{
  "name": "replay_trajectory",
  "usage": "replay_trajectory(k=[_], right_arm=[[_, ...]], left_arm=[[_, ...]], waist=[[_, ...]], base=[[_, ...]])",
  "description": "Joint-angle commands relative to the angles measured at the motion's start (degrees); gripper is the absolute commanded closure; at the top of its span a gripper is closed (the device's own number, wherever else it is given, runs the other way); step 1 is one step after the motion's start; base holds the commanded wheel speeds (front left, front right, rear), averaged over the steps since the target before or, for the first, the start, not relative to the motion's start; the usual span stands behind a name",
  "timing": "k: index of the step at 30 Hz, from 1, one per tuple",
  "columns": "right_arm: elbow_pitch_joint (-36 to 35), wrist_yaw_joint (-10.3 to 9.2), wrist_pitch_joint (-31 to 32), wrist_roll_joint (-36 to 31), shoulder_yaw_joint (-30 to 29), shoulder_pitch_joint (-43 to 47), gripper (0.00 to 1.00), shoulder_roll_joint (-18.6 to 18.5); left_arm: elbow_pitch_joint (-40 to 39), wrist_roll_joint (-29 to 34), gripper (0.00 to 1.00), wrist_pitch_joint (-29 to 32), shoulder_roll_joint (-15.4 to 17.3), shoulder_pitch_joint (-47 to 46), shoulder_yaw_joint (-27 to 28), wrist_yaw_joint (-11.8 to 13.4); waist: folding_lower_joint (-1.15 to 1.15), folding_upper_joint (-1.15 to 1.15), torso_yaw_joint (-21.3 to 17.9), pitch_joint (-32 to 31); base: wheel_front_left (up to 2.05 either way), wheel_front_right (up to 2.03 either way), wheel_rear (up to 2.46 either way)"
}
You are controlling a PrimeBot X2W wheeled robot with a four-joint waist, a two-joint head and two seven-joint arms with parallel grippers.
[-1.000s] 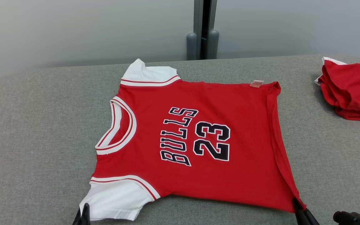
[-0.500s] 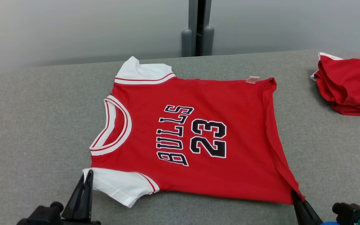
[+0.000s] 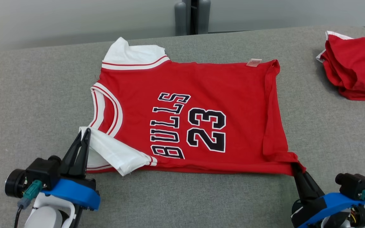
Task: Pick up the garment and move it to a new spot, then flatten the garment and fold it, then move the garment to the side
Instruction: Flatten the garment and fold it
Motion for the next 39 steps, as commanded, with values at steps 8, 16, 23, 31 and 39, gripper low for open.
replay_trajectory(k=[8, 16, 23, 31, 39], right_arm=[[1.19, -0.03, 0.69, 0.63, 0.67, -6.52, 1.00, -1.55], [2.83, -0.03, -0.77, -0.84, 1.92, -10.80, 1.00, -2.84], [4.15, -0.03, -4.13, -2.56, 2.50, -11.72, 0.00, -3.48], [3.55, -0.03, -5.42, -3.98, 2.00, -7.65, 0.00, -3.83], [5.33, -0.03, -4.16, -5.87, 1.85, -8.15, 0.00, -3.13]], left_arm=[[9.01, 0.69, 1.00, -1.59, 0.39, -10.07, -0.83, -2.60], [15.03, 1.33, 1.00, -2.87, -0.55, -15.71, -1.70, -3.77], [19.16, 1.73, 0.00, -3.86, -1.91, -18.22, -1.75, -3.50], [17.47, 1.33, 0.00, -4.19, -2.49, -13.12, 0.05, -2.35], [17.71, 0.14, 0.00, -3.41, -2.67, -8.26, -0.06, -2.31]], waist=[[-0.01, 0.00, -0.41, 2.77], [-0.01, 0.00, -0.36, 4.85], [-0.01, 0.00, -0.11, 4.94], [-0.01, 0.00, 0.09, 3.09], [-0.01, 0.00, 0.83, 3.38]], base=[[0.00, 0.00, 0.00], [0.00, 0.00, 0.00], [0.00, 0.00, 0.00], [0.00, 0.00, 0.00], [0.00, 0.00, 0.00]])
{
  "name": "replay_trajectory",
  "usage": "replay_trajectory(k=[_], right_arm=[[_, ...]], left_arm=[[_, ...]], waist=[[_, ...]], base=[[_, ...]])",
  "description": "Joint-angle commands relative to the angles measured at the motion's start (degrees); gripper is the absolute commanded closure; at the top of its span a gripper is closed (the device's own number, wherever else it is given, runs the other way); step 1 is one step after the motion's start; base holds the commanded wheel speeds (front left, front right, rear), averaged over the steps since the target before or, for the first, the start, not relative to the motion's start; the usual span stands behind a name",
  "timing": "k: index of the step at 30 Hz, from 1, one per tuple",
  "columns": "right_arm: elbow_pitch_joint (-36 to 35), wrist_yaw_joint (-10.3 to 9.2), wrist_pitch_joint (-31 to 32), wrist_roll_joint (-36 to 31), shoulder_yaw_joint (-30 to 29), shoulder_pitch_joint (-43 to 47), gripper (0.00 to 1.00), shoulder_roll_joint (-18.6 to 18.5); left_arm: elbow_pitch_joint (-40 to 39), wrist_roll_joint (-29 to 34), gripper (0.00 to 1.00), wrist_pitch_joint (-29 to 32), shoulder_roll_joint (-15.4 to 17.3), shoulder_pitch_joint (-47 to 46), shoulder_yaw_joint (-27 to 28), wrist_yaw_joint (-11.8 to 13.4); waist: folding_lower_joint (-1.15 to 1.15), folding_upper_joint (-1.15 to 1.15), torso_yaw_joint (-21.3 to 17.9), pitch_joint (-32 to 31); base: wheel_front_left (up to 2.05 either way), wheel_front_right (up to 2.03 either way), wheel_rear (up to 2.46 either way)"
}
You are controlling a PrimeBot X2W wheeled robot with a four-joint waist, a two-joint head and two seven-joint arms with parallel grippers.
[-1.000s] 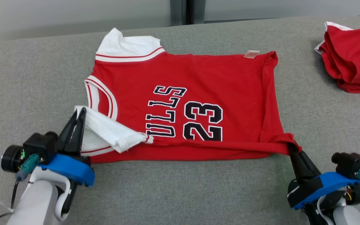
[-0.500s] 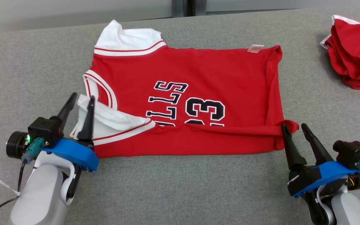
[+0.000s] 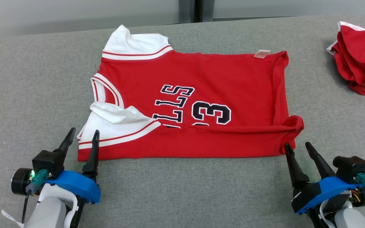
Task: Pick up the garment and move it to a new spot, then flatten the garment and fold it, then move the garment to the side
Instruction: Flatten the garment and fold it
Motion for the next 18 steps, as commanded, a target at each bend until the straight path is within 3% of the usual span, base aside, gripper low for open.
replay_trajectory(k=[1, 17, 18], right_arm=[[0.61, -0.03, 0.07, -0.60, 0.17, -1.08, 0.00, 0.20], [10.33, -0.03, -0.60, -5.90, 2.57, -6.37, 0.00, 1.03], [10.97, -0.03, -0.42, -5.75, 2.78, -6.57, 0.54, 1.15]], left_arm=[[0.27, -0.35, 0.00, 0.44, -0.01, 0.96, -0.25, 0.13], [6.14, -2.21, 0.00, 4.39, -0.83, 2.07, -1.21, 0.71], [6.44, -2.33, 0.00, 4.65, -0.85, 1.91, -1.35, 0.66]], waist=[[0.00, 0.00, 0.19, 0.33], [0.00, 0.00, 0.46, 2.20], [0.00, 0.00, 0.54, 2.16]], base=[[0.00, 0.00, 0.00], [0.00, 0.00, 0.00], [0.00, 0.00, 0.00]])
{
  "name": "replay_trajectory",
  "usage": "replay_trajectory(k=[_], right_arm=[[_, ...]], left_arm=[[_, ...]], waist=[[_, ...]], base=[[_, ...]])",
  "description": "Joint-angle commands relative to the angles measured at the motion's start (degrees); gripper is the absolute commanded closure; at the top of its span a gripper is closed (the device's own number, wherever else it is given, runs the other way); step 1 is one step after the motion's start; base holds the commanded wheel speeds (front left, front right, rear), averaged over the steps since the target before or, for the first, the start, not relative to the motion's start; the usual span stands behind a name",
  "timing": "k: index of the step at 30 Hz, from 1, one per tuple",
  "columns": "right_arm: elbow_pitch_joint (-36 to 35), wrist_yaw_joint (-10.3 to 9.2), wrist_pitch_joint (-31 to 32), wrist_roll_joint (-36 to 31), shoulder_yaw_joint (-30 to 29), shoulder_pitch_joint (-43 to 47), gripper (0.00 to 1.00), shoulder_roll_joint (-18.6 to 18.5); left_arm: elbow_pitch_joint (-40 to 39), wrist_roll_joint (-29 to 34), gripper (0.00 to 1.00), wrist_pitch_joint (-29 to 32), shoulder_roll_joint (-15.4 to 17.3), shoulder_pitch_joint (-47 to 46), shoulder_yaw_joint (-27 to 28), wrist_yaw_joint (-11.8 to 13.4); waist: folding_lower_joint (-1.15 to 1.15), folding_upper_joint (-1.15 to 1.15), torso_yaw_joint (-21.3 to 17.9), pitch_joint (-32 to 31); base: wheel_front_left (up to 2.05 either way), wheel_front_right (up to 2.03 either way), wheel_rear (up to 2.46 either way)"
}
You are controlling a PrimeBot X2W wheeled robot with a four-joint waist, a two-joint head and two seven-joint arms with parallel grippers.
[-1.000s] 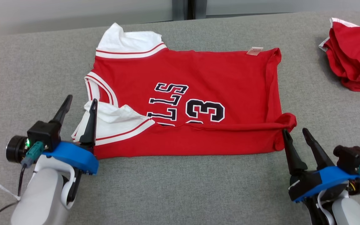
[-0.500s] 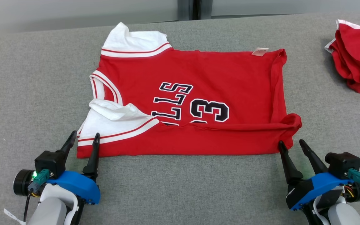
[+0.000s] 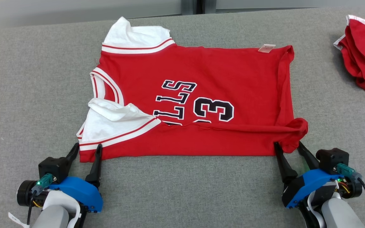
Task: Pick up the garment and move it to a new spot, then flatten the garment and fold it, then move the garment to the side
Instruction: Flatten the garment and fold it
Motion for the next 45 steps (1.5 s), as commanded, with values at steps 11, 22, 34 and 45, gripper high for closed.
replay_trajectory(k=[11, 22, 34, 45], right_arm=[[4.10, -0.03, -2.96, 1.43, 0.78, 0.49, 1.00, 0.98], [0.27, -0.04, -2.09, 3.72, 0.10, 9.69, 1.00, 0.67], [-12.68, -0.04, 3.89, 4.44, -2.35, 23.13, 1.00, 1.17], [-18.08, -0.04, 8.95, 4.34, -2.49, 26.49, 0.00, 1.50]], left_arm=[[1.85, -1.03, 1.00, -0.55, -0.34, 1.43, -0.78, -0.35], [-4.91, -2.83, 1.00, -2.65, -0.50, 12.99, 0.20, 2.49], [-19.40, -4.83, 1.00, 0.76, -0.10, 27.18, 0.56, 7.24], [-21.87, -5.23, 0.00, 1.47, -0.22, 28.47, 0.33, 8.49]], waist=[[0.00, 0.00, 0.62, -3.69], [0.00, 0.00, 2.29, -11.41], [0.00, 0.00, 3.75, -14.66], [0.00, 0.00, 1.95, -14.00]], base=[[0.00, 0.00, 0.00], [0.00, 0.00, 0.00], [0.00, 0.00, 0.00], [0.00, 0.00, 0.00]])
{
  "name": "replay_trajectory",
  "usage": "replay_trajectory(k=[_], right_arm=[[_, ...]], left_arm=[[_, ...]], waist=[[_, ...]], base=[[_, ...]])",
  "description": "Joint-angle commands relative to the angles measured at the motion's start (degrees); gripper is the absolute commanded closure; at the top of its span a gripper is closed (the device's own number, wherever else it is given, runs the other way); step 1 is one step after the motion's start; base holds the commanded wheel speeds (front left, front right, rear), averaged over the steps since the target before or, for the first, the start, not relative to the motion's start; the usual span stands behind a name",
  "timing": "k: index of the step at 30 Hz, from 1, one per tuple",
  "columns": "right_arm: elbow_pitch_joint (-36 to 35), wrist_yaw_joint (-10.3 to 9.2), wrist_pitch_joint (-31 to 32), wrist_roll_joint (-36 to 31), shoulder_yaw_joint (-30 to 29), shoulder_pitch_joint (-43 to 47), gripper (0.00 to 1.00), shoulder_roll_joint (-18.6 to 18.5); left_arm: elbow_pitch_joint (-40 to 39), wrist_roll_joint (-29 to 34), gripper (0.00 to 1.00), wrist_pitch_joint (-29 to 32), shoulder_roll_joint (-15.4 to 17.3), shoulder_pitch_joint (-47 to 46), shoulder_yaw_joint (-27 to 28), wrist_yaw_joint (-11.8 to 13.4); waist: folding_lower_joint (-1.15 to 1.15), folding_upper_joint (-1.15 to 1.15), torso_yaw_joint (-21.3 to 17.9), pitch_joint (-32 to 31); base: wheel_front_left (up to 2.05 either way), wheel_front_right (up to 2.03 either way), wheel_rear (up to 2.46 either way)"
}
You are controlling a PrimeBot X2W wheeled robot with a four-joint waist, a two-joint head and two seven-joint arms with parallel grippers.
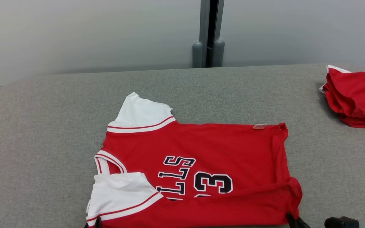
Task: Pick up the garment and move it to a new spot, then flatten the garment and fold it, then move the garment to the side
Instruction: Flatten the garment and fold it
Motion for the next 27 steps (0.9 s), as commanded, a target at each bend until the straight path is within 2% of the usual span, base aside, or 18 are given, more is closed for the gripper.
replay_trajectory(k=[1, 12, 19, 27], right_arm=[[-0.08, -0.05, -0.18, -0.40, 0.02, -0.20, 0.00, -0.20], [-2.90, -0.04, -6.29, -2.64, -2.43, -7.51, 0.00, -2.11], [-3.03, -0.04, -14.13, -5.21, -3.58, -13.67, 0.00, -1.23], [0.96, -0.04, -20.37, -7.85, -2.55, -19.41, 0.00, 0.61]], left_arm=[[0.52, 0.48, 0.00, -0.97, 0.48, -0.32, 0.09, 0.11], [-2.13, 3.81, 0.00, -5.97, 1.93, -6.28, 2.37, 0.65], [-4.01, 7.24, 0.00, -6.68, 1.59, -13.02, 4.44, -0.50], [-5.24, 10.89, 0.00, -6.62, -0.35, -16.84, 8.81, -2.47]], waist=[[0.01, 0.00, -0.36, 0.10], [0.01, 0.00, -1.79, 0.17], [0.01, 0.00, -2.93, 1.08], [0.01, 0.00, -4.28, 2.09]], base=[[0.00, 0.00, 0.00], [0.00, 0.00, 0.00], [0.00, 0.00, 0.00], [0.00, 0.00, 0.00]])
